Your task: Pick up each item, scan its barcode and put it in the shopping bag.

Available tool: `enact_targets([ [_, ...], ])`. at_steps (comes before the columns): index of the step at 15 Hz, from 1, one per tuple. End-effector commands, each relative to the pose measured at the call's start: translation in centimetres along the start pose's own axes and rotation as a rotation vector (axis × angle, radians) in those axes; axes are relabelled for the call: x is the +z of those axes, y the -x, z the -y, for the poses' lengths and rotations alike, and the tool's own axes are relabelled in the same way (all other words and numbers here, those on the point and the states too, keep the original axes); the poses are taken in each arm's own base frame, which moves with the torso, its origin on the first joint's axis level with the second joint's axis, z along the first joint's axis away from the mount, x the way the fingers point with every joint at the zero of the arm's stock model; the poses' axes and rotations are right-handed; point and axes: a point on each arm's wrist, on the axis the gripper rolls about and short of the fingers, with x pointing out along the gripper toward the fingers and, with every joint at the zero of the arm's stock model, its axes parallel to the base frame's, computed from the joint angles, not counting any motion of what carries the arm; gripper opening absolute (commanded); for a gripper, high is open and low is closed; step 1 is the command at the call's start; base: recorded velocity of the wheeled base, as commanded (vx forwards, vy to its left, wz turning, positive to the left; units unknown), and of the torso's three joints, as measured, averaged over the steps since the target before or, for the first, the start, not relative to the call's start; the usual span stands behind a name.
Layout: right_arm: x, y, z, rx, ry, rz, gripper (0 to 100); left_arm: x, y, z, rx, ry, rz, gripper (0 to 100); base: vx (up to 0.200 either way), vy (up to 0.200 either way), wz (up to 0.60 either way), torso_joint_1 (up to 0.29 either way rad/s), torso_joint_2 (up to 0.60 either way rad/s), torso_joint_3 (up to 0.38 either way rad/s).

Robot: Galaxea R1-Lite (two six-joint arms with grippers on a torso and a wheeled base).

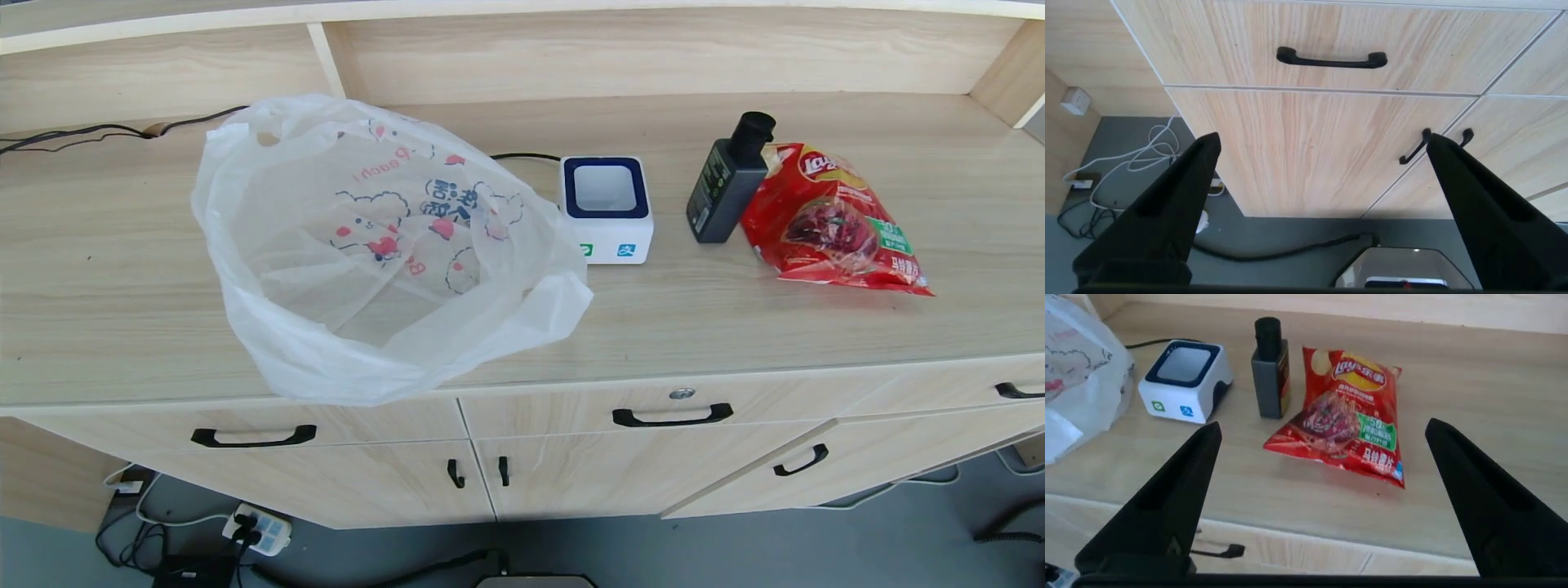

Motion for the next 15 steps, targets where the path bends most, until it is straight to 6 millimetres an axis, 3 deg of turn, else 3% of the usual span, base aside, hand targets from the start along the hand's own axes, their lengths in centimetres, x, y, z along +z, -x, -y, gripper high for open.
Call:
enact_targets([
  [1,-2.7,-14.2,-2.6,0.13,-0.025,0.086,100,0.0,0.0,0.0,0.0,0.0,0.0,100,0.0,0.0,0.0,0.0,0.0,0.0],
  [6,-3.5,-15.0,-4.1,0.18,-0.043,0.073,100,0.0,0.0,0.0,0.0,0.0,-0.001,100,0.0,0.0,0.0,0.0,0.0,0.0],
  [15,-5.8,-17.3,-4.9,0.187,-0.039,0.064,100,0.1,0.0,0.0,-0.001,0.002,0.003,100,0.0,0.0,0.0,0.0,0.0,0.0],
])
